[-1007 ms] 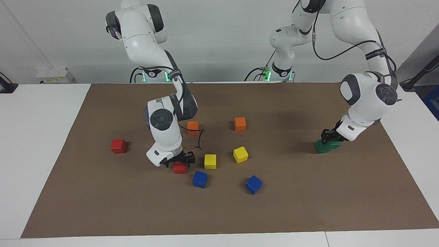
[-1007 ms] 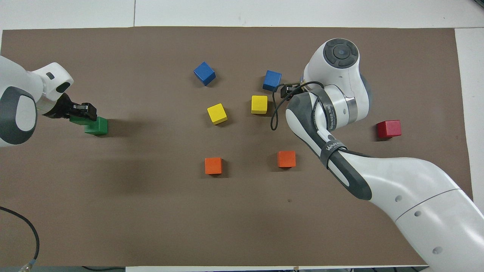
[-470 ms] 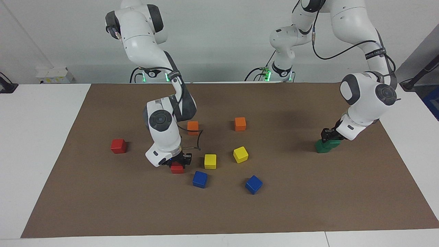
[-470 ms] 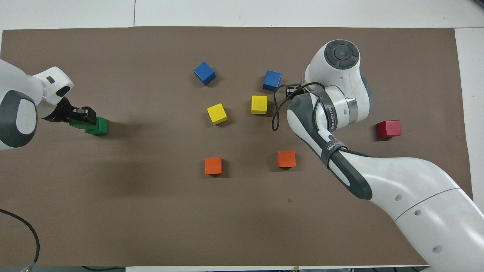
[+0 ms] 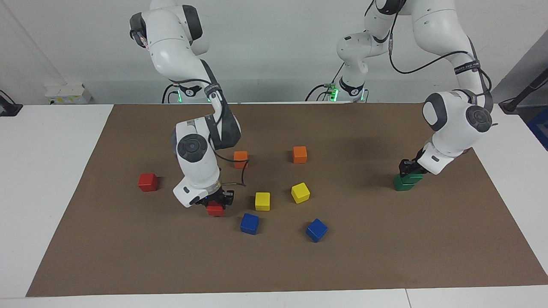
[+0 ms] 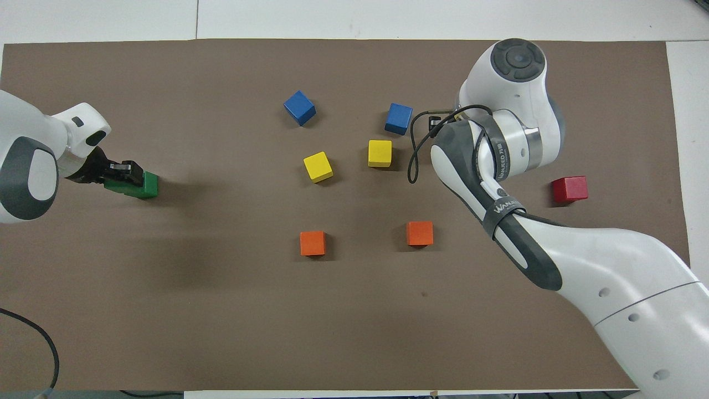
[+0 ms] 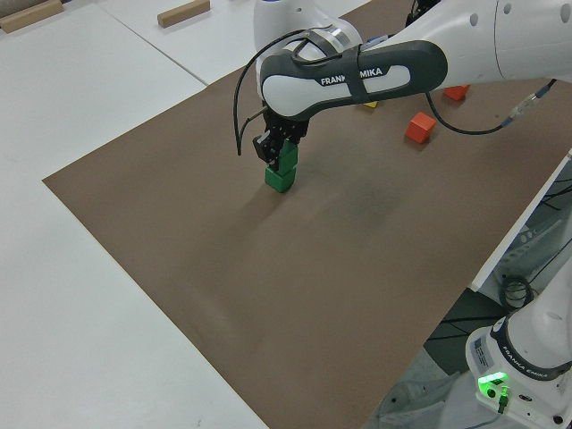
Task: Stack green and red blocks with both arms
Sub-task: 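Lower the second red block onto the placed red with the right gripper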
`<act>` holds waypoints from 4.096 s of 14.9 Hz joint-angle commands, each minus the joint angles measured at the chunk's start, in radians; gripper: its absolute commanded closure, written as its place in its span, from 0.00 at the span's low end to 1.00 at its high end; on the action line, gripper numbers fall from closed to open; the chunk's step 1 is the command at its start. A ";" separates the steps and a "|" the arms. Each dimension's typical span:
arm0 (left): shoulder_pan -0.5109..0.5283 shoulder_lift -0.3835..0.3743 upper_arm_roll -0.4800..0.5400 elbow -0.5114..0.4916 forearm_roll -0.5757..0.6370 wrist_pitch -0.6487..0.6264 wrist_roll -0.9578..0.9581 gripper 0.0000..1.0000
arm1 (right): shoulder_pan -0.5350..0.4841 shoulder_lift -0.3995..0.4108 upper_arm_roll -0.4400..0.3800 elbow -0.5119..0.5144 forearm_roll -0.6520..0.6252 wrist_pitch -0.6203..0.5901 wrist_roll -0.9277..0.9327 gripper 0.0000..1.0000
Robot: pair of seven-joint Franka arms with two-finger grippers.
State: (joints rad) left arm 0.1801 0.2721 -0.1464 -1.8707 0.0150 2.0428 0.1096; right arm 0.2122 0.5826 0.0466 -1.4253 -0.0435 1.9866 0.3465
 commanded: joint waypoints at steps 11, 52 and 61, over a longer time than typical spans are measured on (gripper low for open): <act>0.009 -0.044 -0.001 -0.070 -0.007 0.046 -0.002 1.00 | -0.215 -0.387 0.007 -0.381 -0.050 0.002 -0.370 1.00; -0.201 -0.283 0.117 0.139 -0.017 -0.377 -0.067 0.00 | -0.375 -0.426 0.009 -0.626 -0.016 0.186 -0.469 1.00; -0.235 -0.284 0.125 0.136 -0.018 -0.400 -0.064 0.00 | -0.386 -0.428 0.010 -0.627 -0.015 0.185 -0.469 1.00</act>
State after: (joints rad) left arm -0.0338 -0.0218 -0.0417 -1.7528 0.0082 1.6725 0.0525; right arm -0.1616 0.1806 0.0488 -2.0285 -0.0719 2.1659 -0.1397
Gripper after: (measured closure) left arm 0.000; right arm 0.449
